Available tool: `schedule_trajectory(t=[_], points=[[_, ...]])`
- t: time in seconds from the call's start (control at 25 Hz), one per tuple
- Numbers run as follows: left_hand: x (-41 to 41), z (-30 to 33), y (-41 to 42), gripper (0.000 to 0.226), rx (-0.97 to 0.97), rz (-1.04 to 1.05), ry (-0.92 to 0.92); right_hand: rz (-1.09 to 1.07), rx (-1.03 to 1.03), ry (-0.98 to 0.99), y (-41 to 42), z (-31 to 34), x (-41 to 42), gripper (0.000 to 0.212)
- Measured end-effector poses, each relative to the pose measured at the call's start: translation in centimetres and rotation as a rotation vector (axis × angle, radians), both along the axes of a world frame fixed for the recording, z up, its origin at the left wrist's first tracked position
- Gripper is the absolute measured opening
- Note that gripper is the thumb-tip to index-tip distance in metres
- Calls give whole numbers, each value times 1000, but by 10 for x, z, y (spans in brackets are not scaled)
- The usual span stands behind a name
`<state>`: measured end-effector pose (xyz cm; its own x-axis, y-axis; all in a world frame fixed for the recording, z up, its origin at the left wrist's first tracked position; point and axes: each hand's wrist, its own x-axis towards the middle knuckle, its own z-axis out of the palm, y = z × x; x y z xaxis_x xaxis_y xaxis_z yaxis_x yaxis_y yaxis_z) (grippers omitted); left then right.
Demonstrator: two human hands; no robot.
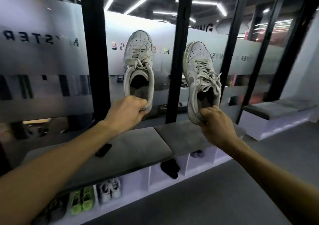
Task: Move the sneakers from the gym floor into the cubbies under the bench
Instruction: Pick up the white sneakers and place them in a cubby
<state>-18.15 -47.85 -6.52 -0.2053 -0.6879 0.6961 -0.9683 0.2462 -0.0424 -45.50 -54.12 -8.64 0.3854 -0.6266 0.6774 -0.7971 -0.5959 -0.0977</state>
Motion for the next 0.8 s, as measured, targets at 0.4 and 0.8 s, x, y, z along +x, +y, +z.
schedule_trajectory(t=[0.4,0.8], points=[[-68,-11,-22,37,73,388,51,376,68,34,-118,-4,-11,18],[-103,-23,-8,40,43,406,23,452,53,4,-118,-25,-25,28]])
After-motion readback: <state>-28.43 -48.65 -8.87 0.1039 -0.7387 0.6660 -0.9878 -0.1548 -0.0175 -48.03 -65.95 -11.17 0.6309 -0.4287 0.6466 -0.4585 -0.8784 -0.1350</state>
